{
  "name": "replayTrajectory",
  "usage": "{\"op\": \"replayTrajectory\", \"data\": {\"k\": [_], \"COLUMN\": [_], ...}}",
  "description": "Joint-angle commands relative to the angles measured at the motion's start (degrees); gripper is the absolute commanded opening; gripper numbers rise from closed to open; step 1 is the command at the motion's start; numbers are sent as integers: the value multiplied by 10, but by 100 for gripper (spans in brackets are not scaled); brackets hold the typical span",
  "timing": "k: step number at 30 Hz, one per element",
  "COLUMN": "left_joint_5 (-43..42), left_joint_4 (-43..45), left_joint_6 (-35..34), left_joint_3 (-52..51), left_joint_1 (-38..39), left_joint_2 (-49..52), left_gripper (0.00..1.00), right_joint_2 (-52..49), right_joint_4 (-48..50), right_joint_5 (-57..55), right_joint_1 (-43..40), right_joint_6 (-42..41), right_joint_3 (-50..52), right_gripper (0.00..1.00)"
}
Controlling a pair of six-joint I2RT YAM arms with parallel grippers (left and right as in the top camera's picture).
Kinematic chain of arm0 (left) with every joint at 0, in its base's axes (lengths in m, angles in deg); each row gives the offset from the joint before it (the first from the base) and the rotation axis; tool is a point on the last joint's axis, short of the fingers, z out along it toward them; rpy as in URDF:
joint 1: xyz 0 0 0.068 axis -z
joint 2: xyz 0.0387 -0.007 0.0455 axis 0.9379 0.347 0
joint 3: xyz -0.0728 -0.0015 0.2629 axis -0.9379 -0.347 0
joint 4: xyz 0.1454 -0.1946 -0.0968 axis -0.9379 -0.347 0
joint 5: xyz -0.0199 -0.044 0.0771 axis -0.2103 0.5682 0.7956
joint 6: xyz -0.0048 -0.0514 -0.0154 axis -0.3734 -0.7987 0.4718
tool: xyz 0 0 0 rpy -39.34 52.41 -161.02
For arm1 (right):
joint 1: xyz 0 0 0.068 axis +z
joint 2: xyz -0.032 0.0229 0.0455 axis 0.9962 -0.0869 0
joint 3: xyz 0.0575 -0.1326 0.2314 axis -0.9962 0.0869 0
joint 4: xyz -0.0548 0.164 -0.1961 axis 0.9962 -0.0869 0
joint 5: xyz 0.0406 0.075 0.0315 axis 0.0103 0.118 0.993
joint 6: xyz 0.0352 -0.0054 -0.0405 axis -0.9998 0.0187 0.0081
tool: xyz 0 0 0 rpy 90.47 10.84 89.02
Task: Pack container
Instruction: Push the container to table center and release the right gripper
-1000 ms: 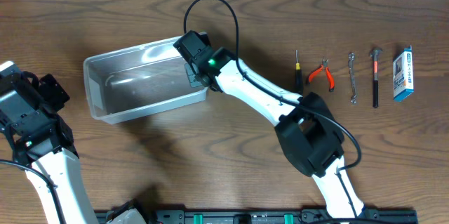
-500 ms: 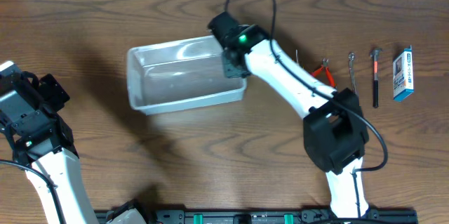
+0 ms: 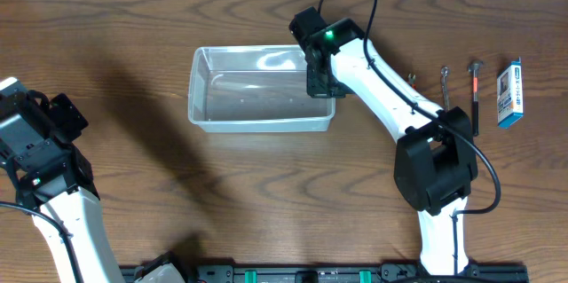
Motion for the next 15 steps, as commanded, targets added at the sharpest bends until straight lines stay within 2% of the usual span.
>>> {"op": "replayTrajectory", "data": {"k": [1, 11, 15], "left_joint_5": [5, 5, 5], "left_joint_4": [0, 0, 0], "left_joint_6": [8, 8, 8], "left_joint_3": [10, 10, 10], "left_joint_1": [-3, -3, -3], "left_joint_2": [3, 3, 3], "left_gripper": [98, 98, 98], "right_joint_2": [1, 1, 1], "right_joint_4": [-19, -19, -12], "right_joint_5": [-62, -68, -68], "right_joint_1": [-23, -72, -72], "right_joint_6": [-7, -7, -4], "right_joint_3": [5, 35, 48], "right_gripper": [2, 2, 9]}}
